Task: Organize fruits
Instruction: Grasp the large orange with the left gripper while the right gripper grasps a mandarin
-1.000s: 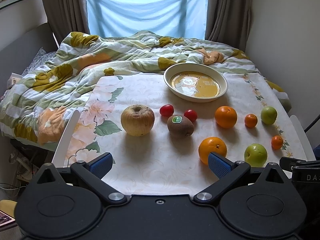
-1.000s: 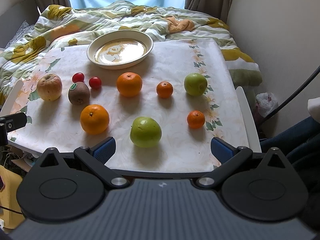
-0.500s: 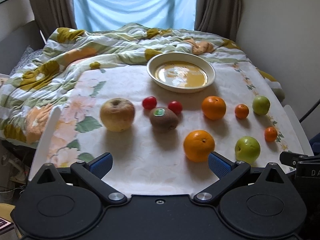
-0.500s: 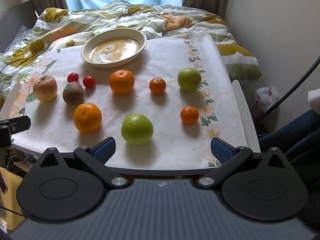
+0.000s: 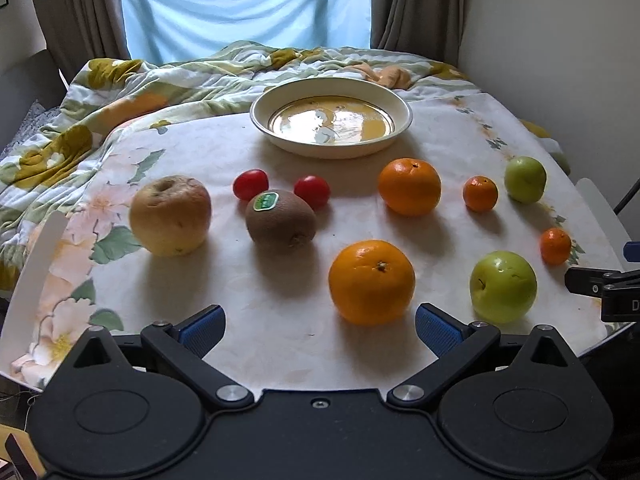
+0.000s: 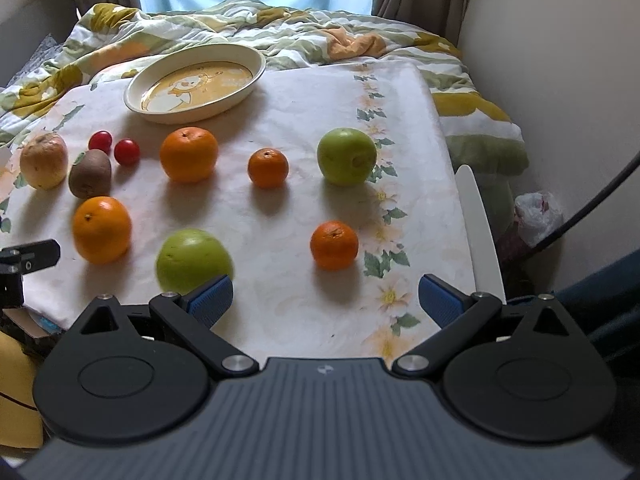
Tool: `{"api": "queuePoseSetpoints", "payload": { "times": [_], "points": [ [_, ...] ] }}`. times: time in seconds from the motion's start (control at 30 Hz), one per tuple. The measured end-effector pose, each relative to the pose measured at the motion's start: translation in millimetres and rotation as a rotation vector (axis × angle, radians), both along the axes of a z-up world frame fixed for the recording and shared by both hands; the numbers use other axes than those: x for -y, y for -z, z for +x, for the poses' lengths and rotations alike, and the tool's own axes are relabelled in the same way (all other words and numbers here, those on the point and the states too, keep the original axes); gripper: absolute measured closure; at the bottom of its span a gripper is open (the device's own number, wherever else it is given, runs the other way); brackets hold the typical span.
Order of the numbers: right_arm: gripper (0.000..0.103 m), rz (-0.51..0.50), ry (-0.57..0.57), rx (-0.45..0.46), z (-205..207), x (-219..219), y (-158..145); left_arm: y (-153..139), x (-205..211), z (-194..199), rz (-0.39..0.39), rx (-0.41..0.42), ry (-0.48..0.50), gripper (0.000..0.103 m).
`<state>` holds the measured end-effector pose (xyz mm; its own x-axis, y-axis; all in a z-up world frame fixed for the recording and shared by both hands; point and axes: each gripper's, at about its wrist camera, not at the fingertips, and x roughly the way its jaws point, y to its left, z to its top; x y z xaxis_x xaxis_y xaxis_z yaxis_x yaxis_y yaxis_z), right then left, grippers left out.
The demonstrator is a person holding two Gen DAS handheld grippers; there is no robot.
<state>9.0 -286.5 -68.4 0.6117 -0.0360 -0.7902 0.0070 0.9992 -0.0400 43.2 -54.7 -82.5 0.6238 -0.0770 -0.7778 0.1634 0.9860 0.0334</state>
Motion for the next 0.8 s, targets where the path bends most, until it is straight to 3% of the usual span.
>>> {"api": "queuePoseSetpoints", "payload": {
  "times": [0.4, 0.5, 0.63, 0.73, 0.8],
  "points": [
    [0.000, 0.002, -0.050, 0.027, 15.7, 14.7, 32.8, 30.6, 30.6, 11.5, 0.076, 0.063, 0.082, 0.014],
    [0.001, 0.006, -0.061, 0.034, 17.2, 15.8, 37.9, 34.4, 33.9, 14.6, 0.079, 0.067, 0.089, 0.027],
    [0.010, 0.008, -0.063, 0.030, 19.9, 16.3, 42.7, 38.6, 37.5, 18.4, 0.071, 0.056, 0.107, 0.040],
    [0.020, 0.013, -0.061, 0.023, 23.5, 16.2, 45.1, 38.9, 41.4, 18.2, 0.080, 0.061, 0.112, 0.040],
    [0.021, 0.016, -0.060, 0.028, 25.5, 16.6, 44.7, 38.9, 41.5, 18.3, 0.081, 0.062, 0.115, 0.040]
  ]
}}
